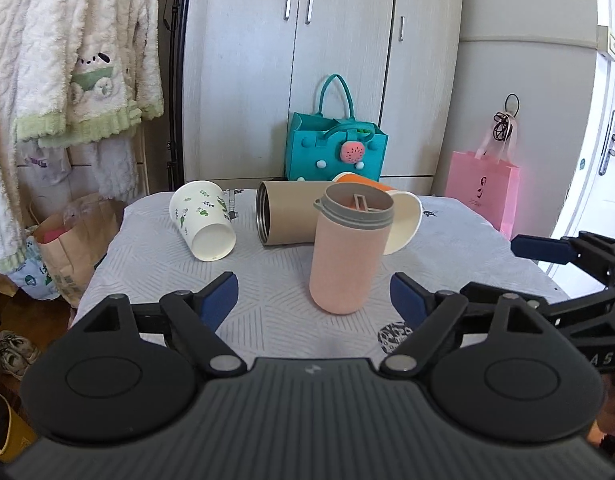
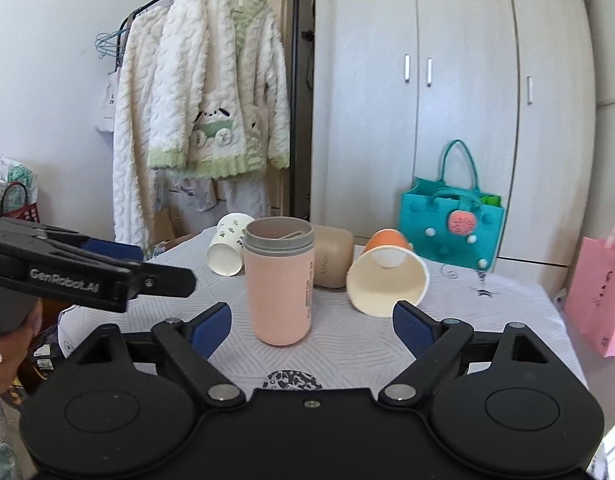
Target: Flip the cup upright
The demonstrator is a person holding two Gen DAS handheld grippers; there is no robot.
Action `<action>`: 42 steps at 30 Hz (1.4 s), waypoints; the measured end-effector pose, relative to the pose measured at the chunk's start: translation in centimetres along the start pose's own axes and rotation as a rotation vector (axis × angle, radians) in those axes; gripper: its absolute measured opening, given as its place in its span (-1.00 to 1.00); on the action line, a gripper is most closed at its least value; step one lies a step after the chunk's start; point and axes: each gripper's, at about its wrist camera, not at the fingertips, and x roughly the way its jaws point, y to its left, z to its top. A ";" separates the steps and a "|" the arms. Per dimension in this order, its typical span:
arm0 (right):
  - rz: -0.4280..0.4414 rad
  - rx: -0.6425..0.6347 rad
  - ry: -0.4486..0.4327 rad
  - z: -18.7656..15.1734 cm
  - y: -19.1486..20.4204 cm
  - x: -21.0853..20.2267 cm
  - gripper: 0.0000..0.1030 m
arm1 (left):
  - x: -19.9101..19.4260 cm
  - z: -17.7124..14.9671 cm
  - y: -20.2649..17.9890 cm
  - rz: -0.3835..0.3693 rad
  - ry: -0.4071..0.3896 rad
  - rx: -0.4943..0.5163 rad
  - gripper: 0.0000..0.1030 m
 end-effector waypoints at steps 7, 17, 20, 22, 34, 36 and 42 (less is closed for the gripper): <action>-0.097 -0.002 -0.066 -0.1 0.3 -2.5 0.89 | -1.7 -0.3 -0.1 0.016 -0.006 -0.029 0.94; -0.211 0.089 -0.084 -1.3 0.8 -3.8 1.00 | -2.6 -1.6 0.3 0.059 -0.015 -0.055 1.00; -0.244 0.085 -0.076 -1.6 1.1 -3.8 1.00 | -2.8 -1.8 0.1 0.093 -0.014 -0.073 1.00; -0.266 0.076 -0.077 -1.8 1.3 -3.8 1.00 | -3.0 -1.9 -0.1 0.153 -0.031 -0.091 1.00; -0.304 0.076 -0.084 -2.2 2.1 -4.4 1.00 | -4.8 -2.9 -0.9 0.221 -0.082 -0.086 1.00; -0.321 0.076 -0.077 -2.5 2.2 -4.3 1.00 | -4.8 -3.2 -0.8 0.216 -0.085 -0.091 1.00; -0.349 0.076 -0.074 -3.3 2.5 -3.9 1.00 | -4.5 -3.7 -0.9 0.201 -0.099 -0.056 1.00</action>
